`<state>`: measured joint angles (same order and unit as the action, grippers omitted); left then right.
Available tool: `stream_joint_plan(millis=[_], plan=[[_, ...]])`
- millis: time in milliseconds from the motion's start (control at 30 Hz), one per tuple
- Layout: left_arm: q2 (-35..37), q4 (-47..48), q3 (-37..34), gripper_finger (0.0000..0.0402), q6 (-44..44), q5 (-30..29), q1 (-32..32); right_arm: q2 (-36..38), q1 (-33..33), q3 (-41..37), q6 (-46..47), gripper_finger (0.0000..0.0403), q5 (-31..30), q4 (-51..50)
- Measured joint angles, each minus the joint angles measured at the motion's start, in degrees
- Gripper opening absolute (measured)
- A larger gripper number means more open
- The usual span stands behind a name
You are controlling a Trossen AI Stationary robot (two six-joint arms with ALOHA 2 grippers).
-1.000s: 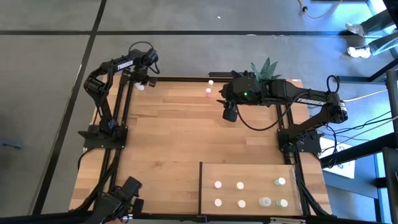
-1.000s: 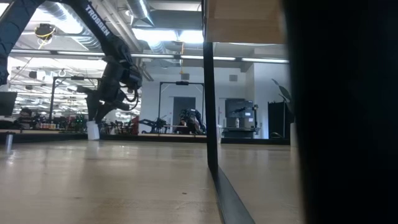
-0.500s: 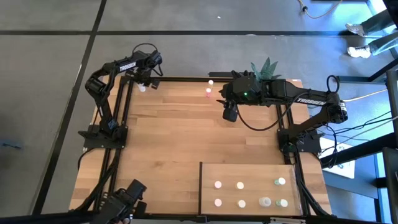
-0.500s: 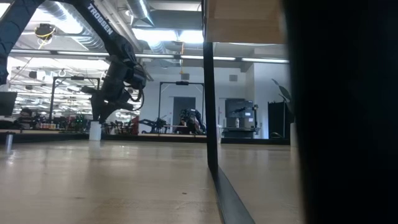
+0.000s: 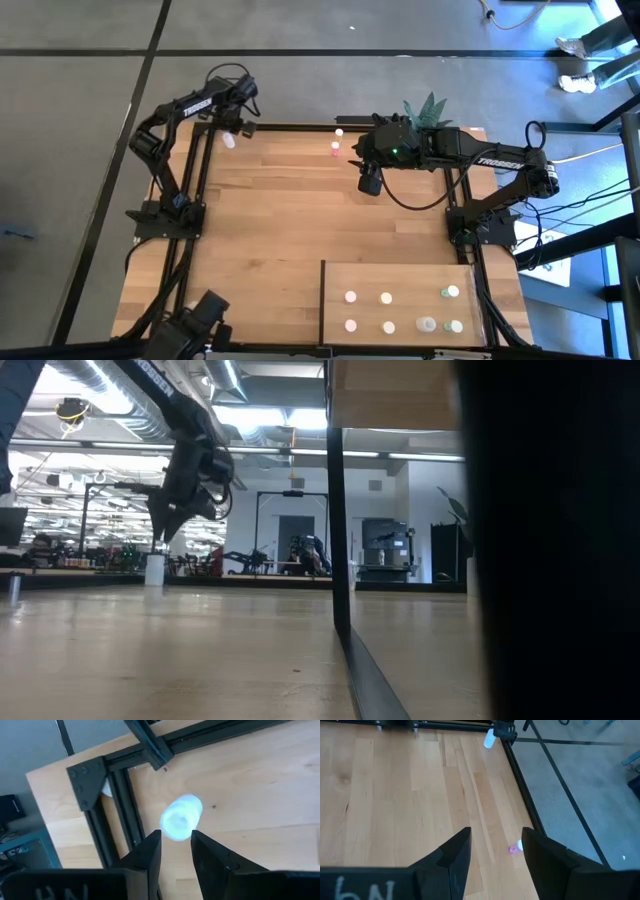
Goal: Pick and place medicine bottles onto shelf by color
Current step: Put the top transparent pill bottle on the shelf aligned with the other transparent pill bottle
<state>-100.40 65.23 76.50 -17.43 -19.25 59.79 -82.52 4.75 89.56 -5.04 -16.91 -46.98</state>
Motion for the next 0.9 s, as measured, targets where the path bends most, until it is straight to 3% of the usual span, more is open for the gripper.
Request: stream_joint_plan(millis=[200,300,667,900], plan=[[4.58,2.71,0.23,0.0098,-0.85,3.86,-0.65,0.02,0.00,0.00,0.13,0.0177,0.00,0.02],[4.69,5.45,0.23,0.0098,-2.44,6.76,-0.61,0.02,0.00,0.00,0.22,0.0177,0.02,0.00],[4.78,5.91,-0.06,0.0098,-6.21,7.23,-0.42,0.02,0.00,0.00,0.28,0.0177,0.01,0.01],[4.81,5.79,-0.06,0.0098,-6.10,13.54,-0.45,0.02,0.00,0.00,0.33,0.0177,0.02,0.00]])
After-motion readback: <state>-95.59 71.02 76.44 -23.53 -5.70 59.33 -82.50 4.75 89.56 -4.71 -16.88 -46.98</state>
